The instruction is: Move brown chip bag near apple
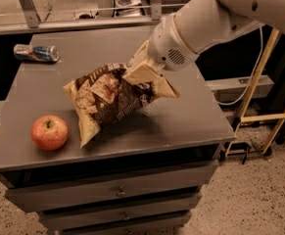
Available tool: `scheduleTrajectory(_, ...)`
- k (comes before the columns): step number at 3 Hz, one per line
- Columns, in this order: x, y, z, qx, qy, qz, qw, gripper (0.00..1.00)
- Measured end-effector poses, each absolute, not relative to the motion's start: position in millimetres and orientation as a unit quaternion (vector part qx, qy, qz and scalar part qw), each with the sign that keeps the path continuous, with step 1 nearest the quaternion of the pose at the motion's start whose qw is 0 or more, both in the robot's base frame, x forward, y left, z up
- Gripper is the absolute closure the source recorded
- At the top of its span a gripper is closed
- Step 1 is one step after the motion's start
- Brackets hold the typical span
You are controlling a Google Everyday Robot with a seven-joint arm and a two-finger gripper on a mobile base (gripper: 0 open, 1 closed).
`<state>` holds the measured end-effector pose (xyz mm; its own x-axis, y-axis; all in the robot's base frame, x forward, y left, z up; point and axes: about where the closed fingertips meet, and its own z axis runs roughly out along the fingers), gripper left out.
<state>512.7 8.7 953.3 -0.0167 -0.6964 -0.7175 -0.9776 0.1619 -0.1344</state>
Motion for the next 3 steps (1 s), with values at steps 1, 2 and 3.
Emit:
scheduleTrajectory(1, 508.8, 9.7, 941.6, -0.616, 0.682, 0.207, 0.336, 0.38)
scheduleTrajectory(2, 507.6, 11.3, 942.8, -0.618, 0.681, 0.206, 0.336, 0.13)
scheduleTrajectory(3, 506.3, 8.0, 949.2, -0.620, 0.680, 0.199, 0.338, 0.00)
